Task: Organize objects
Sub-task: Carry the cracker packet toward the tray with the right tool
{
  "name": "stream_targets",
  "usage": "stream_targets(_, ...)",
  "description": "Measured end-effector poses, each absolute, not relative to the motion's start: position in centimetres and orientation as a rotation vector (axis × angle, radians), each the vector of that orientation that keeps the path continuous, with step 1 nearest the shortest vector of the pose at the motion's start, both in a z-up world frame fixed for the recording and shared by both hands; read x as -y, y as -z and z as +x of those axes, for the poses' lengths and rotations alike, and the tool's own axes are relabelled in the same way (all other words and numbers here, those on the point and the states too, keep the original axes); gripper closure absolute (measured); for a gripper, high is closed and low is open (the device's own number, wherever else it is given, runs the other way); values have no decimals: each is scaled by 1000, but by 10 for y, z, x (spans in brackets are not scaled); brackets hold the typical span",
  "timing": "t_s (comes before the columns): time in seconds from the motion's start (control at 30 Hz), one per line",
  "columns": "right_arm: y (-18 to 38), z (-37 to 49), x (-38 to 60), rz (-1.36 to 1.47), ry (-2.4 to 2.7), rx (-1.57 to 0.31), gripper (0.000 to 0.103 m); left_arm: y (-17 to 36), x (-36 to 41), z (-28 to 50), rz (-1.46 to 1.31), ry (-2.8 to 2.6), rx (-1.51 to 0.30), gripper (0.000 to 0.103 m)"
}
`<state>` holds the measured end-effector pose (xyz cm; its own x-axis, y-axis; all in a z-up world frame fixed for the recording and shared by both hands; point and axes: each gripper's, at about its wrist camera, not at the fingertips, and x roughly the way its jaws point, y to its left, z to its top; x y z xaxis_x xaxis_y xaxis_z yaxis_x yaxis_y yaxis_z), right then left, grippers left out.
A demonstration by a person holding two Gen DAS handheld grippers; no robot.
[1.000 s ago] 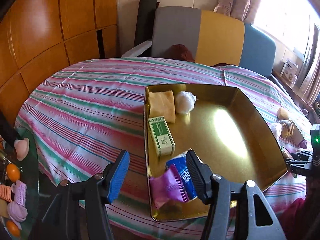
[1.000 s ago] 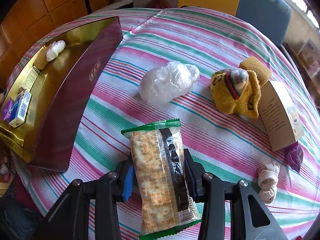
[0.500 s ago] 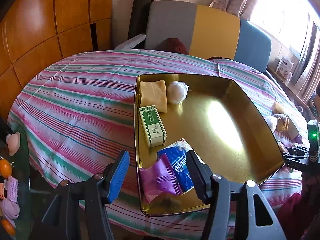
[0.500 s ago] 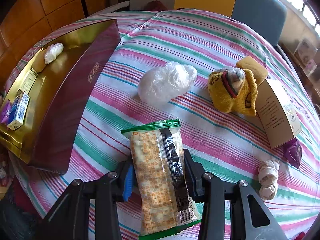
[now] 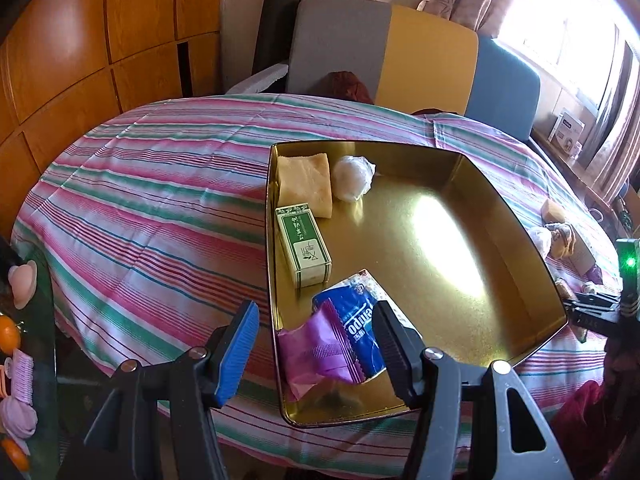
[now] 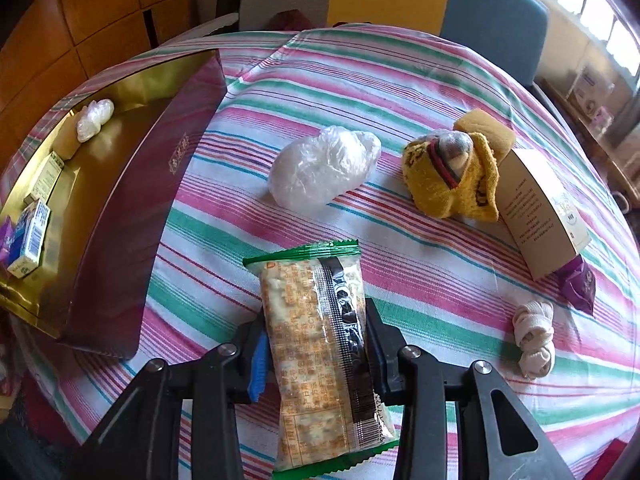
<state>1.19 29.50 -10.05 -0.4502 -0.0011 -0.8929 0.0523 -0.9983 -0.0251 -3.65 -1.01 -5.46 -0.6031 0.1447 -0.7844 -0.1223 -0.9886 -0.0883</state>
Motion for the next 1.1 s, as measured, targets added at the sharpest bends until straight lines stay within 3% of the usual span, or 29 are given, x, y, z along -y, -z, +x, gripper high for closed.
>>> stream_targets(0.3, 21, 18, -286, 1430, 2740, 28, 64, 54, 15, -37, -1320, -2696, 44, 44)
stream_targets(0.57, -10, 9, -218, 1309, 2632, 24, 64, 54, 24, -41, -1325, -2714, 68, 44)
stream_targets(1.1, 43, -60, -81, 1437, 2376, 32, 64, 56, 71, -56, -1357, -2814, 190, 44)
